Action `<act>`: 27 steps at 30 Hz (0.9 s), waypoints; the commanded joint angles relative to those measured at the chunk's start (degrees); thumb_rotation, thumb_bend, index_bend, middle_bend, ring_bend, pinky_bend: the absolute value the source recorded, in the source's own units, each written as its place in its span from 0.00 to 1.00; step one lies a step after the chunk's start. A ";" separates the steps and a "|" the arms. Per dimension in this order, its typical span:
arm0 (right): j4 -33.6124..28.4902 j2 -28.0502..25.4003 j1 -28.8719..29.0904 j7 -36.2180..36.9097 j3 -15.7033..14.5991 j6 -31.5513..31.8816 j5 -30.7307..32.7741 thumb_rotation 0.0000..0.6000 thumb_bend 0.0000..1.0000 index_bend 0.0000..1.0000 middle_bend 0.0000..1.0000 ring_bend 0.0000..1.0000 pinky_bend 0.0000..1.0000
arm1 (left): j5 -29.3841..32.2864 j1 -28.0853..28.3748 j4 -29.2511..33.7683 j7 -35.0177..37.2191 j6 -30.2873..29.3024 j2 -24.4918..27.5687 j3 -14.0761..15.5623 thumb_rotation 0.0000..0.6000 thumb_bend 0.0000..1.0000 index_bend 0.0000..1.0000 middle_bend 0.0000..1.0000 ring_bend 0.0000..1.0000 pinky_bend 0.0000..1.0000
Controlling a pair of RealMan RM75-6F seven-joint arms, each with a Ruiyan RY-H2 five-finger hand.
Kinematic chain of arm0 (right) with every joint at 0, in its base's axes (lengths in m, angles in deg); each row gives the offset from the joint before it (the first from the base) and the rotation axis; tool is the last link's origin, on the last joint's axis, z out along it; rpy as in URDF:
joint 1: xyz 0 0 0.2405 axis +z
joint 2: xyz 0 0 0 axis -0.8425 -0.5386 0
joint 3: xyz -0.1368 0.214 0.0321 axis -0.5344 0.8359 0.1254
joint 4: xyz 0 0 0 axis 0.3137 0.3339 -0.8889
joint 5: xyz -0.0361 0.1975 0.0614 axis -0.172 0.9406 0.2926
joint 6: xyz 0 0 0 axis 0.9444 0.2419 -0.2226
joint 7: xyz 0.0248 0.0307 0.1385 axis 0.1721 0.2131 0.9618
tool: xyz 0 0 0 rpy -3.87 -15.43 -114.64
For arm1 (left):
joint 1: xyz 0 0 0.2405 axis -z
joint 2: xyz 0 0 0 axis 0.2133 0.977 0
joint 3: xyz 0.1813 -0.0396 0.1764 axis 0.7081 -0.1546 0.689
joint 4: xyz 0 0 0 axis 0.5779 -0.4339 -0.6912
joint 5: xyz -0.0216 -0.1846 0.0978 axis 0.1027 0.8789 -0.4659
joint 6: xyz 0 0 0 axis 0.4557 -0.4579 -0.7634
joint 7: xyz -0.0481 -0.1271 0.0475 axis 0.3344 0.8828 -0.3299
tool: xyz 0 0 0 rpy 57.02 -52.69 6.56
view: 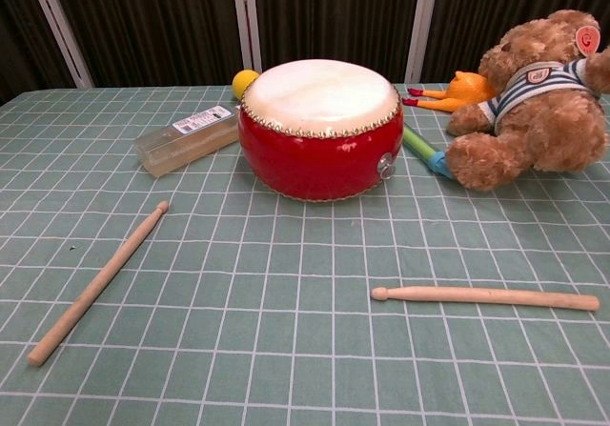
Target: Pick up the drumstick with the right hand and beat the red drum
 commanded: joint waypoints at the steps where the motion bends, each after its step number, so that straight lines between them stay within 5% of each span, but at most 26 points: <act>1: -0.06 -0.12 -0.02 0.10 -0.03 -0.22 0.25 1.00 0.24 0.00 0.00 0.00 0.03 | 0.02 0.01 0.03 0.01 0.04 -0.01 0.01 1.00 0.00 0.00 0.00 0.00 0.00; 19: -1.30 -1.08 0.14 -0.71 -0.63 -1.75 0.67 1.00 0.24 0.00 0.00 0.00 0.03 | 0.50 0.05 0.22 -0.06 0.38 -0.03 -0.06 1.00 0.00 0.00 0.00 0.00 0.00; 22: -1.56 -1.22 0.21 -0.63 -0.67 -2.10 0.88 1.00 0.24 0.00 0.14 0.15 0.16 | 0.62 0.04 0.28 -0.09 0.45 -0.01 -0.07 1.00 0.00 0.00 0.00 0.00 0.00; 27: -2.52 -1.72 0.46 -0.16 -1.02 -2.71 0.44 1.00 0.24 0.03 0.69 0.72 0.67 | 0.53 0.04 0.52 -0.56 0.46 -0.02 0.02 1.00 0.00 0.00 0.00 0.00 0.00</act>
